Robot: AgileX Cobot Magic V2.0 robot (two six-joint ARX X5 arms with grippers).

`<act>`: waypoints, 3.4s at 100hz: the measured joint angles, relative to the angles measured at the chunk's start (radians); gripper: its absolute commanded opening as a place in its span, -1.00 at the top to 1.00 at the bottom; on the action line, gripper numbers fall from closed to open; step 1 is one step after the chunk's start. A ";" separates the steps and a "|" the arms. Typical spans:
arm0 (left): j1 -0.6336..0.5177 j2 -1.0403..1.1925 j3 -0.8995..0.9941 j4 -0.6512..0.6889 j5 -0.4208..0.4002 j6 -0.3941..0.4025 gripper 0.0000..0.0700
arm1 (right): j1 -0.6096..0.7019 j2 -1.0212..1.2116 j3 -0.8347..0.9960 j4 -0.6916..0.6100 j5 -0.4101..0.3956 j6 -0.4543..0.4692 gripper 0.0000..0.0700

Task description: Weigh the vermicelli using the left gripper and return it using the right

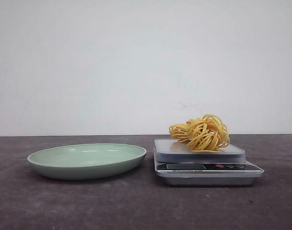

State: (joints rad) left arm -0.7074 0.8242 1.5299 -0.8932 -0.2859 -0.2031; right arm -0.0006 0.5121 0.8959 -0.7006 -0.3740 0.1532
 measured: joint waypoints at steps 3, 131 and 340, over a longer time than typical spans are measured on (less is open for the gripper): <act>0.000 -0.035 0.000 -0.032 -0.020 0.001 0.15 | 0.000 0.000 0.000 0.000 0.000 0.000 -0.50; 0.331 -0.631 -0.518 -0.279 0.177 -0.158 0.54 | 0.328 0.480 0.053 0.135 0.074 0.028 -0.62; 0.331 -0.631 -0.518 -0.341 0.152 -0.125 0.09 | 0.439 1.161 0.267 0.178 0.218 0.119 1.00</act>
State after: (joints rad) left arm -0.3767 0.1932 1.0122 -1.2339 -0.1337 -0.3279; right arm 0.4389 1.6733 1.1629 -0.5224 -0.1558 0.2718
